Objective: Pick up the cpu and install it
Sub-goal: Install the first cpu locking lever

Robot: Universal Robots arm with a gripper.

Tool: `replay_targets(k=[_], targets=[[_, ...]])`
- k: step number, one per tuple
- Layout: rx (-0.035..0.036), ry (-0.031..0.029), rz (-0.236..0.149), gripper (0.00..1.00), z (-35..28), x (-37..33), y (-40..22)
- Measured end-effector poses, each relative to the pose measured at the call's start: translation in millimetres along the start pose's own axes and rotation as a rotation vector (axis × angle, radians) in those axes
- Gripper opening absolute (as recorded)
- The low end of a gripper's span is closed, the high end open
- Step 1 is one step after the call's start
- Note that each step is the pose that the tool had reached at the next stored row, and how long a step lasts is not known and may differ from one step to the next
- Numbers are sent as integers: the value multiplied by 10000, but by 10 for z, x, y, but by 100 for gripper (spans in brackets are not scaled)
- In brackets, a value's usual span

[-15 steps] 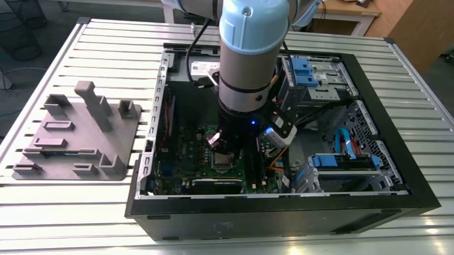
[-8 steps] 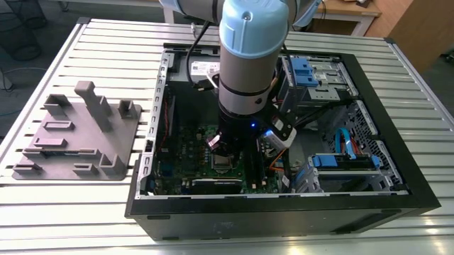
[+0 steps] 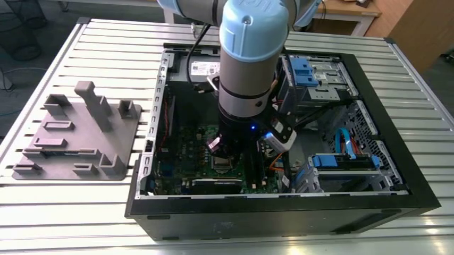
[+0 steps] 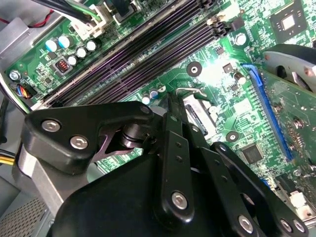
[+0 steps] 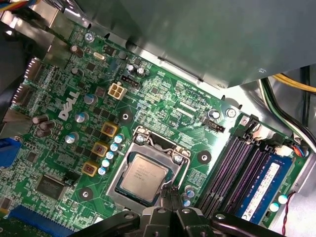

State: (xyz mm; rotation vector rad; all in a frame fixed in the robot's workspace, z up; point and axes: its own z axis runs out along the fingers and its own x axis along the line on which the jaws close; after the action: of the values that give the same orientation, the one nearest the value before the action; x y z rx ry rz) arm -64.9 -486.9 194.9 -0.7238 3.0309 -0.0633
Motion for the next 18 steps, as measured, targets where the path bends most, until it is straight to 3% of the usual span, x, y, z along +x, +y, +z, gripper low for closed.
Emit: replay_targets(k=[11,18], targets=[[1,-1,1,11,16,36,-82],[9,10,1,11,60,46,-113]])
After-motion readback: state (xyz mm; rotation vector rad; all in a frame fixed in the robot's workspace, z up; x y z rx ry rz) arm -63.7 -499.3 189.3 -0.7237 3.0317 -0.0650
